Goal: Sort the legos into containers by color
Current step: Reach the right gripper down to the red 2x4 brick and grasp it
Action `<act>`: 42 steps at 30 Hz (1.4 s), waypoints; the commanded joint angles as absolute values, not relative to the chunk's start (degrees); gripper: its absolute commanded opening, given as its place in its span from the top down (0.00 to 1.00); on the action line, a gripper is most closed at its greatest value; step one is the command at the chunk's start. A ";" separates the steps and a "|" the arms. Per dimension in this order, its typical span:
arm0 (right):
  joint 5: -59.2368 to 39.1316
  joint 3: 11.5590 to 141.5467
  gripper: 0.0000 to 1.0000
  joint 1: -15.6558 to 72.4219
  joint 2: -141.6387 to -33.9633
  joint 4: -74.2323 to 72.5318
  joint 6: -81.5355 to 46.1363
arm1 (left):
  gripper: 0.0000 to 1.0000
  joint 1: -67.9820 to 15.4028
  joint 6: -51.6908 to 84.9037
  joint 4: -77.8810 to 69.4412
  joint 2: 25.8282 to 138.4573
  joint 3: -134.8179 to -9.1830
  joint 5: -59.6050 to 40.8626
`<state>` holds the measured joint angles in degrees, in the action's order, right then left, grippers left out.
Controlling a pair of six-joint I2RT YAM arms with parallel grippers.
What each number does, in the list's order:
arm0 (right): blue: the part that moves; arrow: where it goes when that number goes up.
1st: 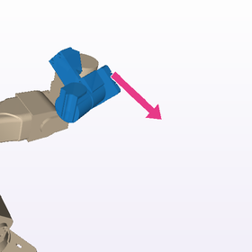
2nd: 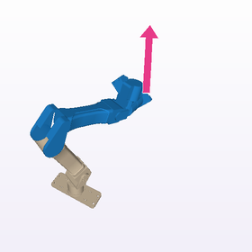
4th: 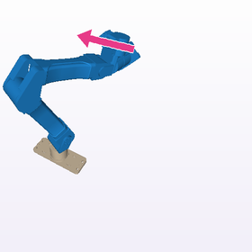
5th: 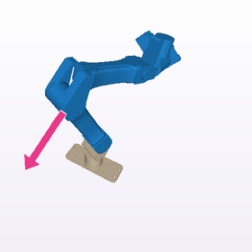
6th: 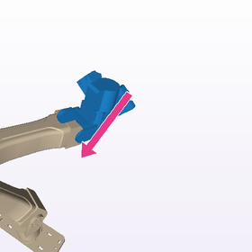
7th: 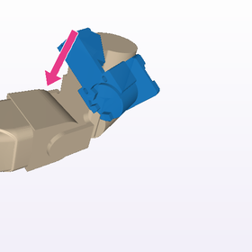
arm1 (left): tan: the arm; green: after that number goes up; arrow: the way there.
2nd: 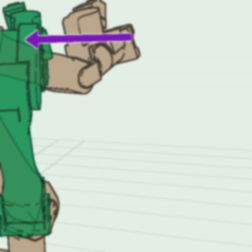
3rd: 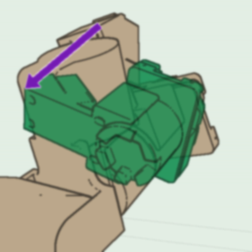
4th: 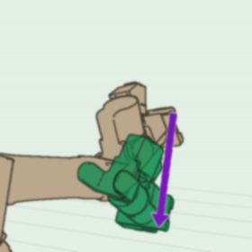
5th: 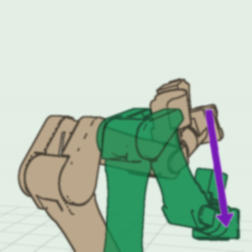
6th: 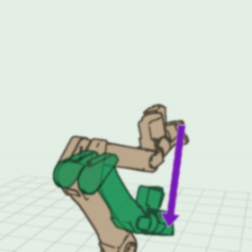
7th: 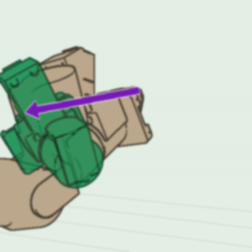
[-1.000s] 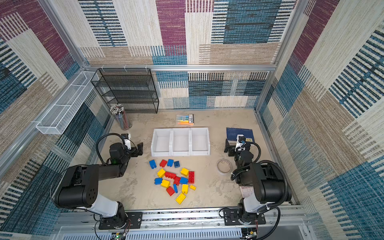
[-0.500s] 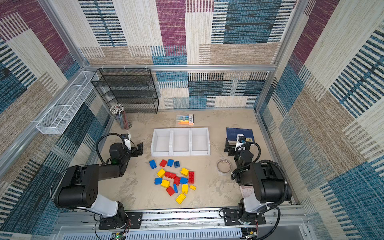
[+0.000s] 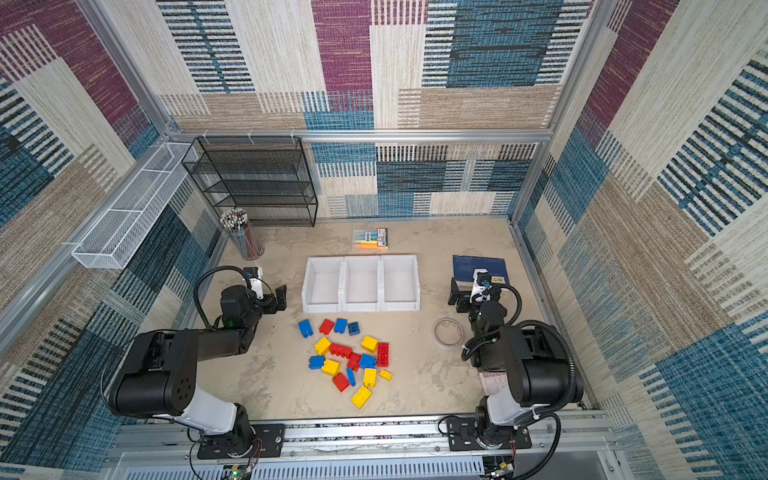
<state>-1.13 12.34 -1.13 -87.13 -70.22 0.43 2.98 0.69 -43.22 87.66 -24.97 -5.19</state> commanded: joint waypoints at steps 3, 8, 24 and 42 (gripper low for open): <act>1.62 19.61 0.00 -0.73 -71.87 -45.30 -4.11 | 0.01 2.64 2.45 -27.44 73.88 -27.36 -2.02; -0.14 29.28 0.01 5.58 -57.93 -17.55 -11.07 | 0.01 0.33 13.34 -0.01 56.74 -32.75 -2.74; 9.18 40.31 0.04 38.32 -58.65 23.24 -28.58 | 0.01 -21.77 26.42 27.02 43.46 -32.84 0.50; 12.34 44.88 0.24 58.04 -80.94 28.49 -46.66 | 0.01 -23.51 31.18 27.69 41.34 -27.64 -0.60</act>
